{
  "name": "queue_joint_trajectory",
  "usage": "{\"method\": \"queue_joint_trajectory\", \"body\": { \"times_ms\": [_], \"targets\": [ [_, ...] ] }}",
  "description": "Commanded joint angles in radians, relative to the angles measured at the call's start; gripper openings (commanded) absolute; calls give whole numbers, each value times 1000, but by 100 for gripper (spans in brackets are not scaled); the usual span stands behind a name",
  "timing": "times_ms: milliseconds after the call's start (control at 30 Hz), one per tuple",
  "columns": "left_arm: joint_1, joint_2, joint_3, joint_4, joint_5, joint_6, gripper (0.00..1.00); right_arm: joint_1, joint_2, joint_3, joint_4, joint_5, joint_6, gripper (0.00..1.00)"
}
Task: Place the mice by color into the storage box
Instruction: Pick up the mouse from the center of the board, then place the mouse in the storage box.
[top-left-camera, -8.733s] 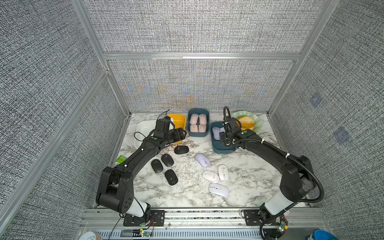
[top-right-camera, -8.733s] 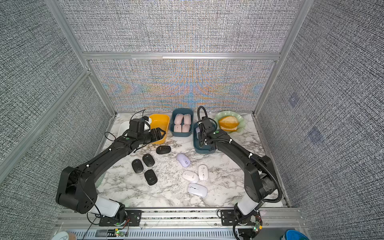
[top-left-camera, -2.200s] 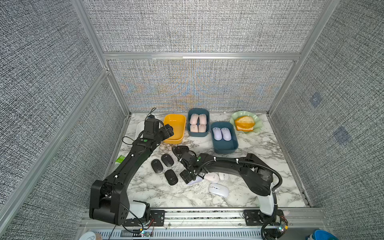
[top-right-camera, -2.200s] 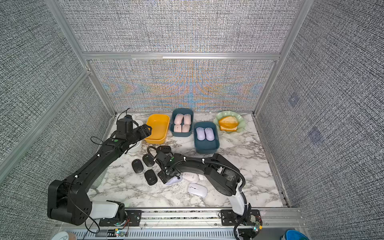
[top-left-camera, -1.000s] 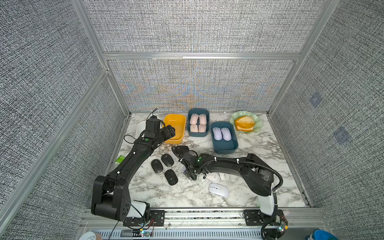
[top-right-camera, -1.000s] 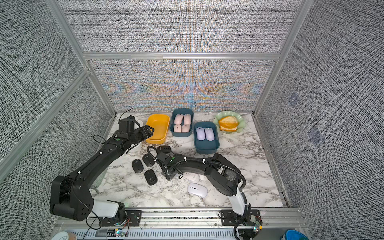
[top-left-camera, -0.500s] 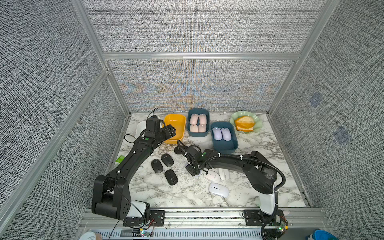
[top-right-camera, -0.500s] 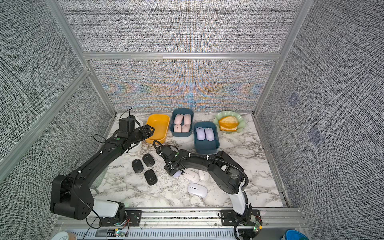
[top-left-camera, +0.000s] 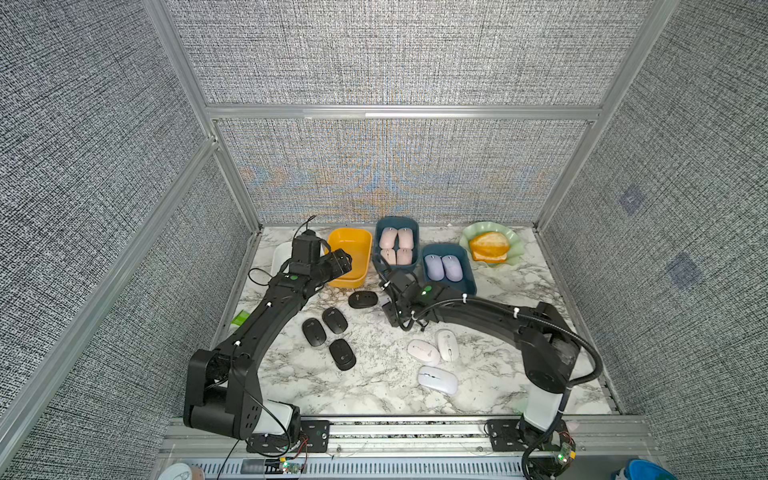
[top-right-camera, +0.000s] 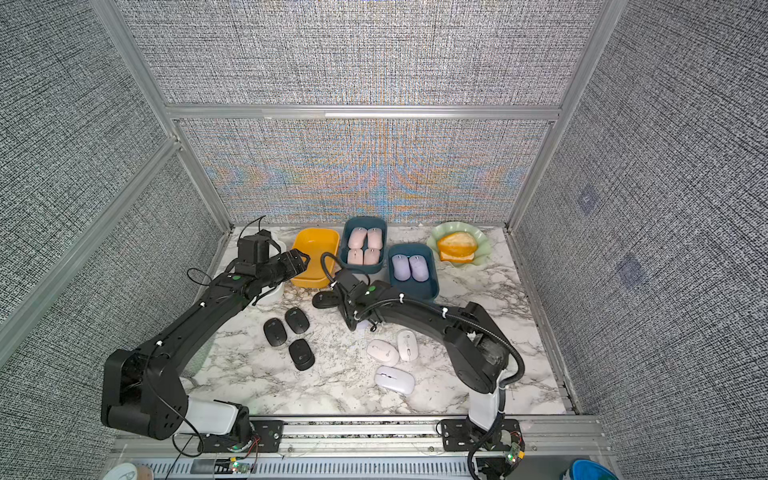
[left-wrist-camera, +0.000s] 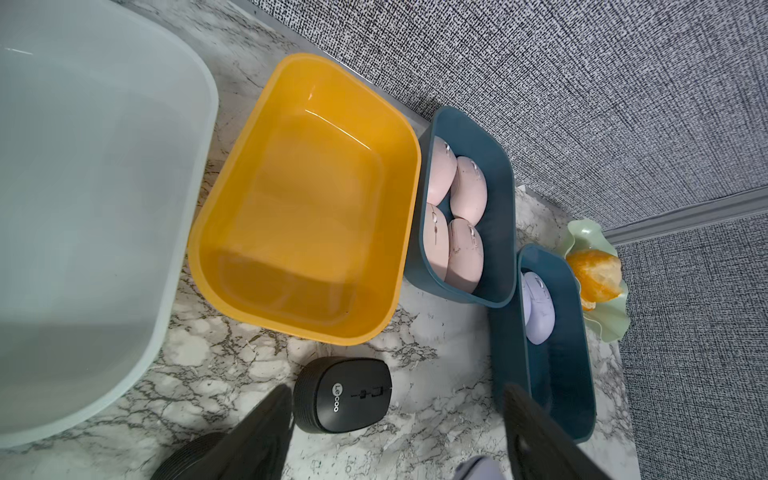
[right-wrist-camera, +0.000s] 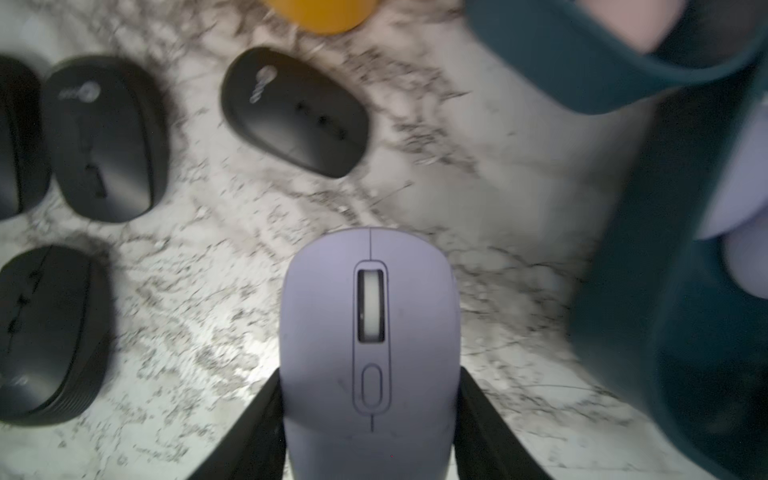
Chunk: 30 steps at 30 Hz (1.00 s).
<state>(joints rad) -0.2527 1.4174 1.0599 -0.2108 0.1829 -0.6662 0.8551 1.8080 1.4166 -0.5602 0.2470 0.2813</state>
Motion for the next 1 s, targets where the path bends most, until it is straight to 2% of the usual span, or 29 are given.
{"method": "queue_joint_trajectory", "body": {
  "times_ms": [0,133,367,500,967],
  "targets": [
    [1,-6,5,5,7,-1,80,-76,-62,-21,-44,30,38,54],
    [2,-9,11,1,17,1,80,-200,-105,-46,-50,16,55,54],
    [1,-18,8,5,28,-1,80,-386,-51,-19,-48,-17,92,54],
    [1,-19,10,4,33,1,80,-419,18,22,-48,-49,98,54],
    [1,-14,8,7,41,-1,80,-421,221,116,-80,-101,97,54]
  ]
}}
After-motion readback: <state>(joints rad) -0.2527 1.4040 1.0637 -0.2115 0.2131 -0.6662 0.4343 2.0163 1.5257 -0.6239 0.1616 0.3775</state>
